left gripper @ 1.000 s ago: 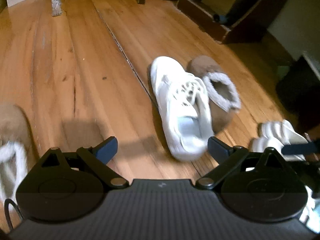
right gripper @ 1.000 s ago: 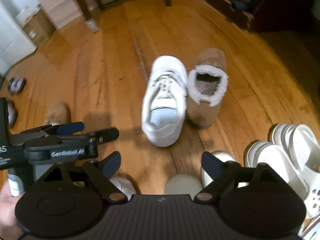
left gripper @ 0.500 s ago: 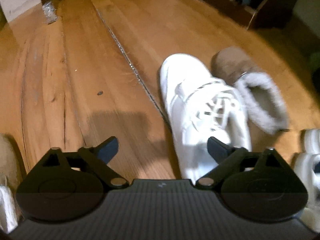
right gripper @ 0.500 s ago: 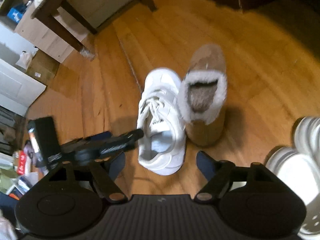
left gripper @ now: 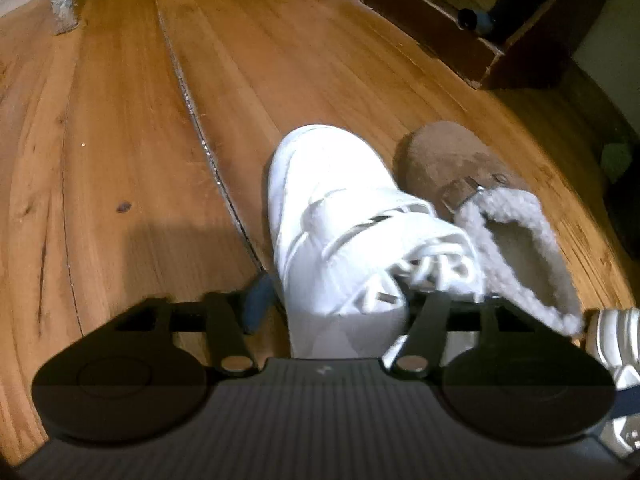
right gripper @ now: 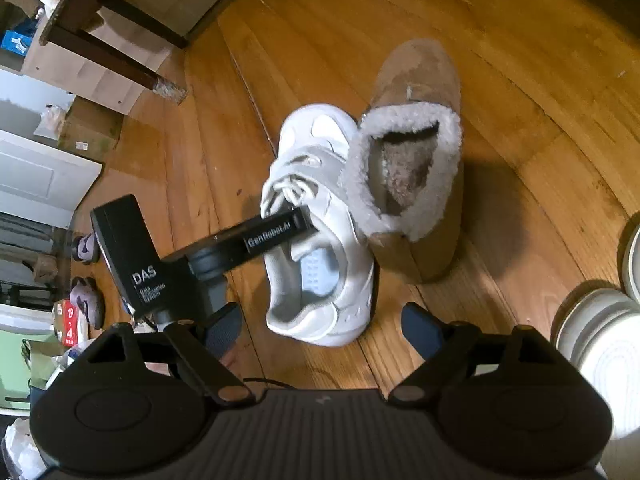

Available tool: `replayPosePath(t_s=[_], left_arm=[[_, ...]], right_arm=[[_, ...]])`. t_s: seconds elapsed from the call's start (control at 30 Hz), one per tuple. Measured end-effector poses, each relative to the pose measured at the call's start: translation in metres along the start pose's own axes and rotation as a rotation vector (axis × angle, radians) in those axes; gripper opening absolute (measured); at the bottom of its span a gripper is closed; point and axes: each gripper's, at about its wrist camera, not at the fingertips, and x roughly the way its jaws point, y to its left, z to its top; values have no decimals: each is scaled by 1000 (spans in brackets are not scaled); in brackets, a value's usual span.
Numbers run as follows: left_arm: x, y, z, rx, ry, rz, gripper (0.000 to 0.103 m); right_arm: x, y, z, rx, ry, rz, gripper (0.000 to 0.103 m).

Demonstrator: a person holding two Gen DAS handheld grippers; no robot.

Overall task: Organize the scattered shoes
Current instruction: 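Grasp the second white velcro sneaker with the left tool and lift it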

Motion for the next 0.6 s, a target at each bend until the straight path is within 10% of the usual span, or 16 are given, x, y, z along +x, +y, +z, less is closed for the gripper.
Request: replayPosePath(t_s=[0.13,0.2,0.27,0.6], left_arm=[[2,12,1,-65,33,-59,91],[-7,4,1,-56,13,-110,53],[-16,-7,0,-22,-7,-86,46],[-86,15,-5,-96,-134,-77,44]], right_arm=[[0,-3,-1,33,4,2,88],[-2,-2,-2,35,5,5,88],[-5,2,-5,20,0,6,88],[-36,32,-28,-74,-29,136,90]])
